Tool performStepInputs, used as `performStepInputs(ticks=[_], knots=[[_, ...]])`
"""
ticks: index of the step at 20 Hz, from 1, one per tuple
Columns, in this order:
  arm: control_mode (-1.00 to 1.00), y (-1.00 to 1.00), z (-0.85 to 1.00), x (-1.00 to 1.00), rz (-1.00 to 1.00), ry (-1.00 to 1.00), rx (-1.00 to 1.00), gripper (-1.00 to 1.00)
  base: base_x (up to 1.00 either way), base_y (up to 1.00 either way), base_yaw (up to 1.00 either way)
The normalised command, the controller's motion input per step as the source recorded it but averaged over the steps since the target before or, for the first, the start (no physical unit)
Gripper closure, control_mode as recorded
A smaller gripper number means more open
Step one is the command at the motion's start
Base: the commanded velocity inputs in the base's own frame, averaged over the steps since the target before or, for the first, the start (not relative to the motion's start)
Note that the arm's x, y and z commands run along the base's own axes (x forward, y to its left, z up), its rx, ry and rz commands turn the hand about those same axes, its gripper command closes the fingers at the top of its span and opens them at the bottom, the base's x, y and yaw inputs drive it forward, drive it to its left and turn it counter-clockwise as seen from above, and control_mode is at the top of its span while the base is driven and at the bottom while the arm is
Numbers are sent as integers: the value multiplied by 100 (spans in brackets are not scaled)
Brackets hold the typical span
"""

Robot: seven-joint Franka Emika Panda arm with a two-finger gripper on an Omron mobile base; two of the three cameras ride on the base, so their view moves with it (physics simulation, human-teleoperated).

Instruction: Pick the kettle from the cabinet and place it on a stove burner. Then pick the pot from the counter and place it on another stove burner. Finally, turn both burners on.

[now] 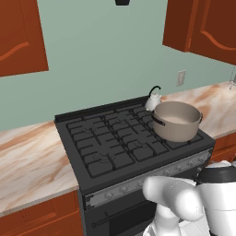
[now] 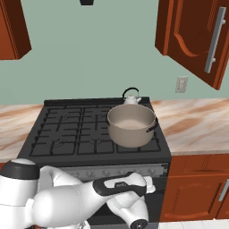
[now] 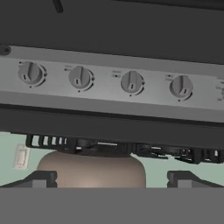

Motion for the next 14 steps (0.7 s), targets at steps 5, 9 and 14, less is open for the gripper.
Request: performStepInputs(ticks=[5, 9, 14], knots=[[-100, 0, -13, 3, -1, 0, 0, -100, 0, 0, 0], [-100, 0, -9, 8, 0, 0, 0, -100, 0, 0, 0], [-100, 0, -3, 7, 0, 0, 0, -100, 0, 0, 0]])
